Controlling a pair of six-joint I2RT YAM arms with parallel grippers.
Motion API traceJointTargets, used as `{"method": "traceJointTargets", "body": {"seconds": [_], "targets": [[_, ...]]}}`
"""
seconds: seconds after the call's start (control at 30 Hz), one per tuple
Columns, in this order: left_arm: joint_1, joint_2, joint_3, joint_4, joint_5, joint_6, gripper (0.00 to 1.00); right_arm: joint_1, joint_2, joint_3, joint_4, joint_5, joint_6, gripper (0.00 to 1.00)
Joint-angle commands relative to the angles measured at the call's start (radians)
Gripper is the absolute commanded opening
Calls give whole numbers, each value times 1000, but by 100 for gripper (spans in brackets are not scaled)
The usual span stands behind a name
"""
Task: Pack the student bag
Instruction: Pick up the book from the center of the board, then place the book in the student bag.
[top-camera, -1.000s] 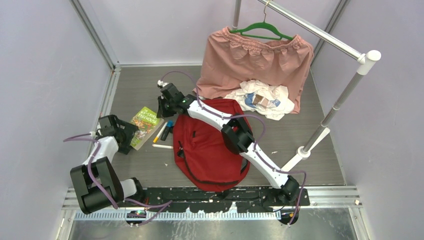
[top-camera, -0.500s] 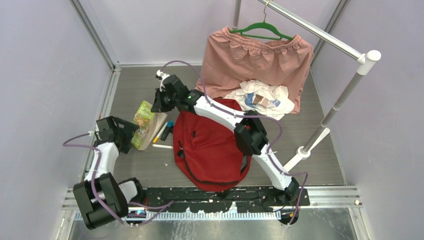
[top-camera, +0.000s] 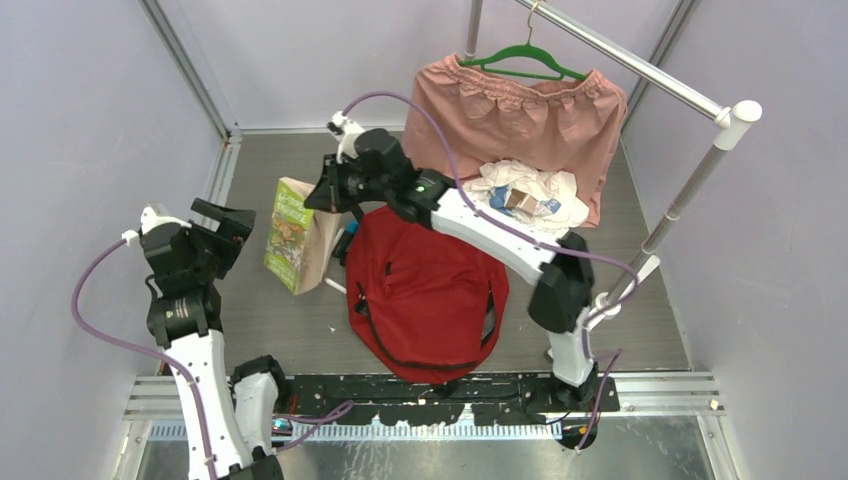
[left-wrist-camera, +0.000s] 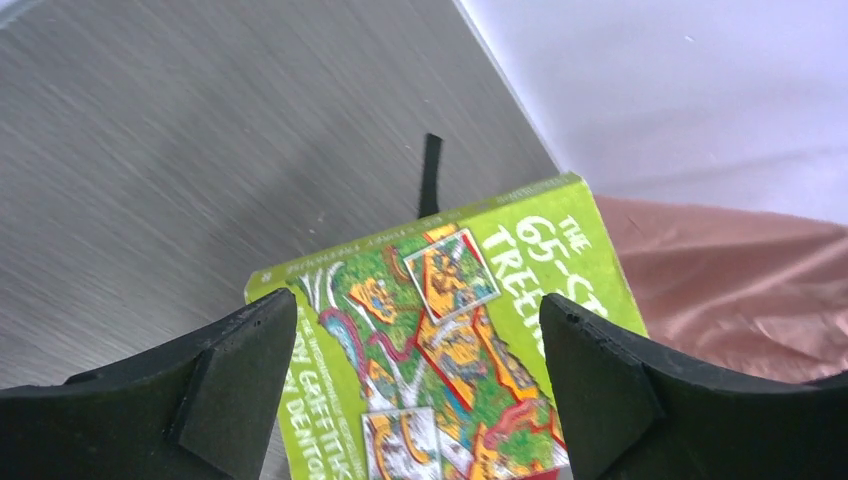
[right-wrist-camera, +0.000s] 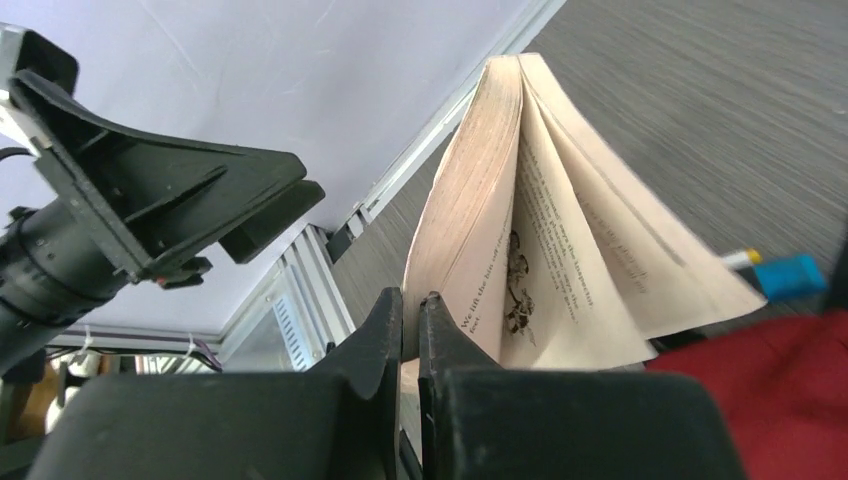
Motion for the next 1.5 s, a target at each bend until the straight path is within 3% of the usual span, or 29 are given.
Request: {"method": "traceJointTargets", "body": {"seconds": [0.0,0.17,0.4,0.57,0.6,0.67,0.7,0.77,0.9,1.07,1.27,1.37,1.47], "targets": [[3,-30,44,-72,175,44,90,0,-317,-144,113,137,0,1],[2,-37,7,-26,365,16,88,-2,-545,-361,48,346,23,1],[-4,-65,-113,17,495,8,86,-47,-757,-707,-18,584,111,1],[-50,-86,-203,52,512,-27,85,-225,-731,-805,-90,528,131,2],[-74,-99,-221,70,508,-42,85,-260,-728,-815,-116,506,125,15],[-140,-117,-255,91,474,-69,85,-314,-734,-839,-168,476,107,60],[-189,-124,-266,99,443,-78,85,-335,-748,-860,-189,479,100,75],[-297,-122,-284,120,358,-95,85,-376,-787,-919,-217,479,102,88],[-563,-46,-305,209,191,-135,86,-469,-856,-1051,-208,360,165,93],[-777,108,-258,313,30,-148,86,-540,-880,-1176,-17,123,302,98],[-820,280,-223,429,18,-168,86,-575,-751,-1185,147,53,403,100],[-825,309,-218,453,18,-174,87,-603,-663,-1217,332,-7,480,100],[-826,311,-219,460,13,-178,87,-617,-575,-1211,406,-53,518,100]]}}
